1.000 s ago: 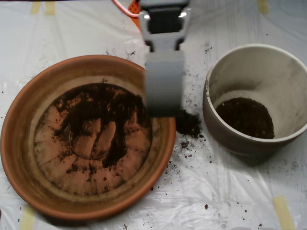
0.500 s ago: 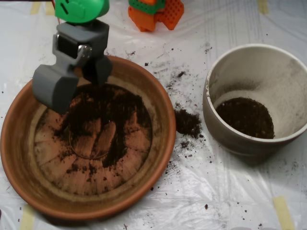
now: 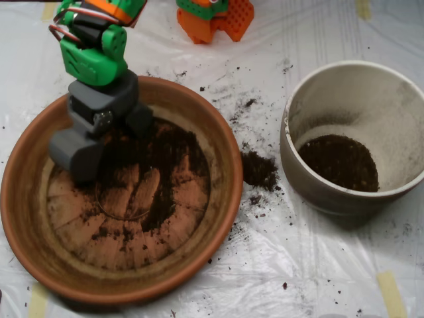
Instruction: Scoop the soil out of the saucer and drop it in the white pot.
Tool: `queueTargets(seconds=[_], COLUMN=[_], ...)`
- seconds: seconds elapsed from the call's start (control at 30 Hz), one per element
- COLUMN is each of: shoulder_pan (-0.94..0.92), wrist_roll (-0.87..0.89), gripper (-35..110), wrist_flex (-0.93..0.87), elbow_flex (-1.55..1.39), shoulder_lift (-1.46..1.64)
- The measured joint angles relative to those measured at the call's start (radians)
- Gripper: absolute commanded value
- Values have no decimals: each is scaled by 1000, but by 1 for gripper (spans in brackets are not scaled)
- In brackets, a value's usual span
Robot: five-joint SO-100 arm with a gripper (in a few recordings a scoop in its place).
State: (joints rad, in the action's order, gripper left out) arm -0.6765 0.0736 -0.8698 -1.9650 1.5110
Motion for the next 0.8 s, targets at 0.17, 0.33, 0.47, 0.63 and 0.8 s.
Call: queueTargets(seconds=[0.17,0.33,0.47,0.63,0.8], shoulder_pan=[-21,-31,-28,-3,29], wrist_roll=[0,-3,-32,-63,-66], gripper=[32,29,22,18,16], wrist_flex=[-29,-112,-170,-170,-133], elbow_flex=[150,305,407,410,278], shoulder_lift=[-126,-242,-307,-301,-204])
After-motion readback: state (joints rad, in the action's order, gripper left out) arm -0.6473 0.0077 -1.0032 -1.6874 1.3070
